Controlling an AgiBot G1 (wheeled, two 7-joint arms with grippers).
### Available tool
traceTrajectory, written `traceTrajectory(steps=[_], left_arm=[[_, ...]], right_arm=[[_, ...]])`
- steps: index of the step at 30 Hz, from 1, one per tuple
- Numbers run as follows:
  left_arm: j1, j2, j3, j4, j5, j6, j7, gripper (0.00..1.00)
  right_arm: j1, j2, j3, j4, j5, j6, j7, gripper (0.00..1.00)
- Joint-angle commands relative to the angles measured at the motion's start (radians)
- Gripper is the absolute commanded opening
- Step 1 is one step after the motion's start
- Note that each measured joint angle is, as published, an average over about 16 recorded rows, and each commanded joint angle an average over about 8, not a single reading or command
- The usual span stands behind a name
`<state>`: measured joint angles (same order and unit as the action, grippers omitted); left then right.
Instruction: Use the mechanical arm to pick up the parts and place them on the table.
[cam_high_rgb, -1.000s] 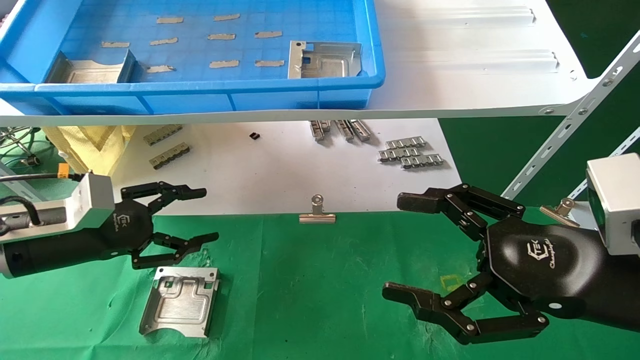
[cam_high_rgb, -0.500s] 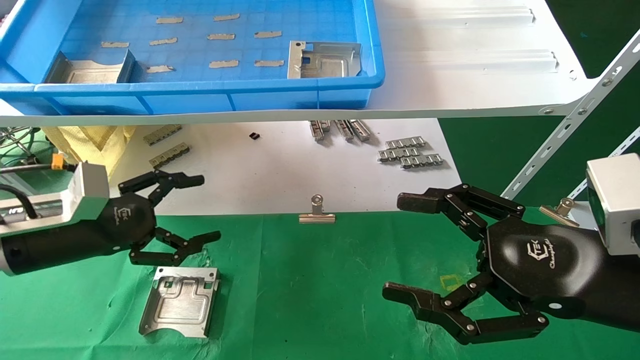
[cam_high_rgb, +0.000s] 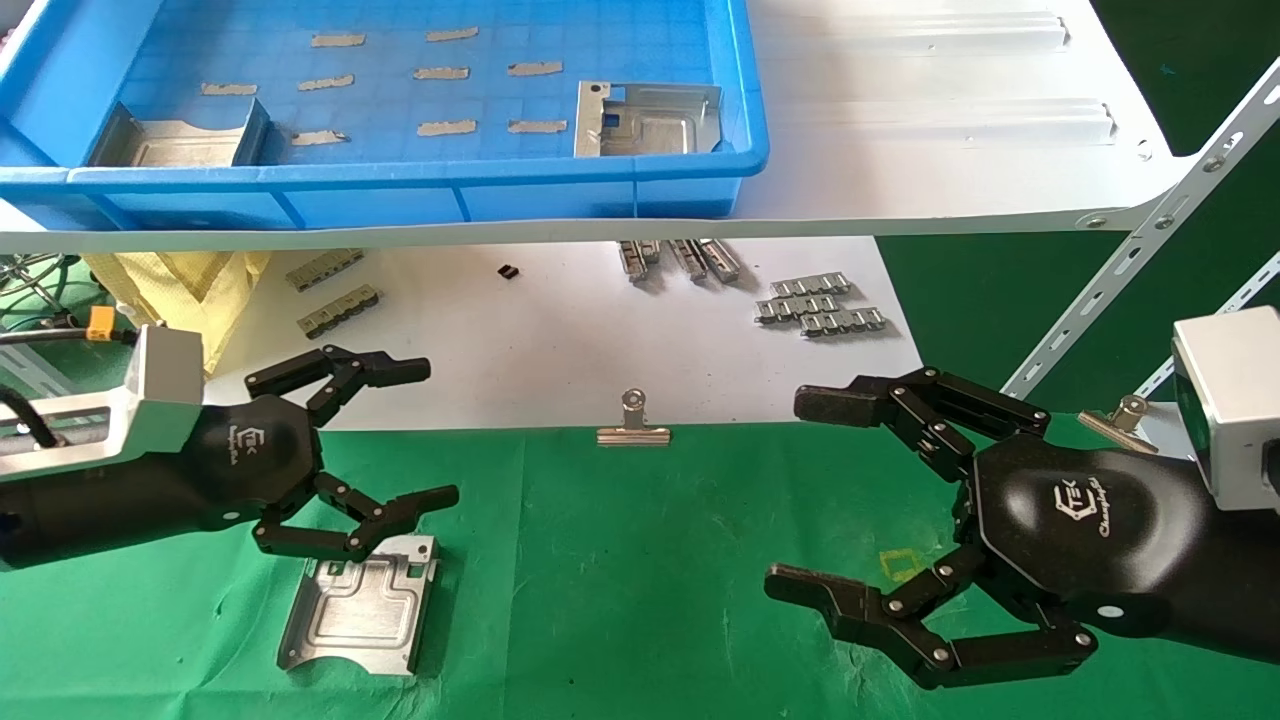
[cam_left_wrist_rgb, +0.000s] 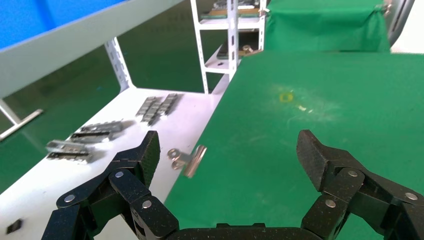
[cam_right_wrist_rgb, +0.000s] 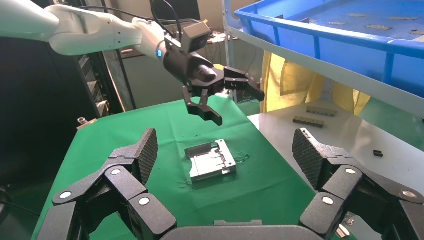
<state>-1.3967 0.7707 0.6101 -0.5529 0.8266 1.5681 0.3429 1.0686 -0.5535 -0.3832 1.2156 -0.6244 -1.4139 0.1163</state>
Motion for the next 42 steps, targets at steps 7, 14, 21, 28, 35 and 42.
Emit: traceTrajectory(steps=[7, 14, 21, 28, 35, 42], left_arm=[[0.066, -0.033, -0.068, -0.151, -0.020, -0.015, -0.109, 1.00], [0.125, -0.062, -0.128, -0.283, -0.037, -0.028, -0.205, 1.00], [0.182, -0.090, -0.187, -0.414, -0.054, -0.041, -0.300, 1.00], [0.241, -0.119, -0.247, -0.546, -0.072, -0.054, -0.396, 1.00], [0.298, -0.147, -0.305, -0.675, -0.089, -0.067, -0.490, 1.00], [0.333, -0.165, -0.341, -0.754, -0.100, -0.074, -0.539, 1.00]], right_arm=[[0.000, 0.000, 0.000, 0.000, 0.000, 0.000, 0.000, 1.00], [0.000, 0.000, 0.000, 0.000, 0.000, 0.000, 0.000, 1.00], [0.000, 0.000, 0.000, 0.000, 0.000, 0.000, 0.000, 1.00], [0.000, 0.000, 0.000, 0.000, 0.000, 0.000, 0.000, 1.00], [0.000, 0.000, 0.000, 0.000, 0.000, 0.000, 0.000, 1.00], [0.000, 0.000, 0.000, 0.000, 0.000, 0.000, 0.000, 1.00]])
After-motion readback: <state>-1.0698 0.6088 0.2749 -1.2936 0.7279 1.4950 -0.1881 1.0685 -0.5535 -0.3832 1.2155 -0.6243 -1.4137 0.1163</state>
